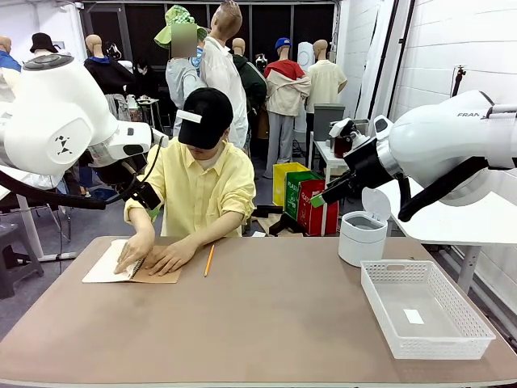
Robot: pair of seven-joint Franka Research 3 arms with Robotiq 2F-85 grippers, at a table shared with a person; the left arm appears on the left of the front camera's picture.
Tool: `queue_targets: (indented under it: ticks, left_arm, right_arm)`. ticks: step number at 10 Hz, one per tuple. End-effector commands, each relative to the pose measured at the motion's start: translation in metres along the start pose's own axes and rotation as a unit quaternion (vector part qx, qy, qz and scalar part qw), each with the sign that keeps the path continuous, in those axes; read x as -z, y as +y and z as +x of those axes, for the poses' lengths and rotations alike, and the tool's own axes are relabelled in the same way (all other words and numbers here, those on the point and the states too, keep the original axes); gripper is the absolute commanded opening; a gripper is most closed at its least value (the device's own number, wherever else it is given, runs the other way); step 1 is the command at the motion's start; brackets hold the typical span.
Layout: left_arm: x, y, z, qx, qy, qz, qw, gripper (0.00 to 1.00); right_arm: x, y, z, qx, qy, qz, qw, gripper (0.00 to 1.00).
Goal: Sort the paper based on its condition.
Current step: If a person hands you a paper, place it in the Organizing basket , and if it's crumpled, put it in the Trash can.
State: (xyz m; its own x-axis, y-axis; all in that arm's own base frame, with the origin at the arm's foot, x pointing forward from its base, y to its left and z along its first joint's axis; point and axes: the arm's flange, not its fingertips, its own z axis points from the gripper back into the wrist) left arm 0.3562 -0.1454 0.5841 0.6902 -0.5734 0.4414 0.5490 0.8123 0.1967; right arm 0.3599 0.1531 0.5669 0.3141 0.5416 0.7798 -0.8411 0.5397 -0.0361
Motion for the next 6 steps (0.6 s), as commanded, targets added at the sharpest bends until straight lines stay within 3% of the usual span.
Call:
queue_targets:
  ticks: [1, 6]
  left_arm:
    - [-0.0011, 0.0007, 0.0, -0.001, -0.003, 0.0, 1.0, 1.0]
    - [-0.0011, 0.0007, 0.0, -0.001, -0.003, 0.0, 1.0, 1.0]
  right_arm:
    - [0.0023, -0.0005, -0.0003, 0.006, -0.001, 0.007, 1.0, 1.0]
    - [0.0023, -0.0005, -0.0003, 0.006, -0.001, 0.007, 1.0, 1.0]
